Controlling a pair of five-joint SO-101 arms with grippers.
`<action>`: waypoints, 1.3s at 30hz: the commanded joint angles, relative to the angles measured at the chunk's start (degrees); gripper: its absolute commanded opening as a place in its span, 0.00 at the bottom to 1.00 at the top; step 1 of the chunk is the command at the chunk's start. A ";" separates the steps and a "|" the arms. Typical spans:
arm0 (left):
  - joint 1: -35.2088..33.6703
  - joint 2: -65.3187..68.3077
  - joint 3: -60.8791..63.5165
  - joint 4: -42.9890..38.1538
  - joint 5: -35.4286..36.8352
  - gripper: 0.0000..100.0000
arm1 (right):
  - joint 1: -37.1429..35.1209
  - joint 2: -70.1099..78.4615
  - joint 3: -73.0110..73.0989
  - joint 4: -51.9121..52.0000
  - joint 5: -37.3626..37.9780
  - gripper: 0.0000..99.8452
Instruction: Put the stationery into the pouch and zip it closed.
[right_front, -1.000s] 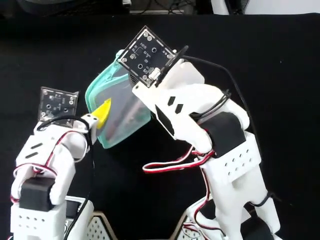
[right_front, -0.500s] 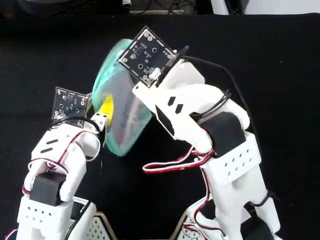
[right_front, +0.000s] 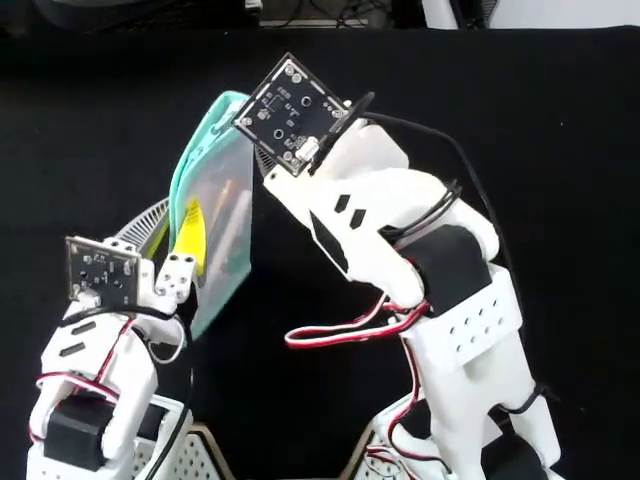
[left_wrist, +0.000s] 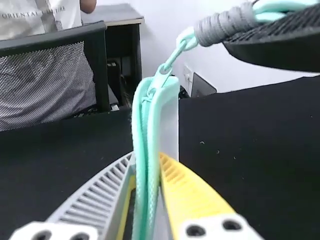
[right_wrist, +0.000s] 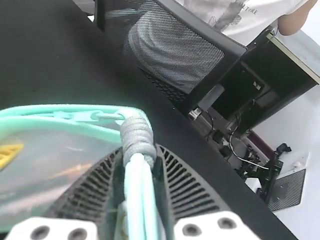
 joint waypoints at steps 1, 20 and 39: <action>0.13 -0.26 0.40 -0.18 0.00 0.07 | -0.79 -1.45 0.40 -0.26 0.00 0.01; -0.04 2.73 -2.68 0.00 0.00 0.09 | -4.22 -1.45 1.71 0.09 2.37 0.01; 0.04 2.64 -4.09 -0.44 0.44 0.11 | -4.22 -1.45 1.71 0.18 2.37 0.01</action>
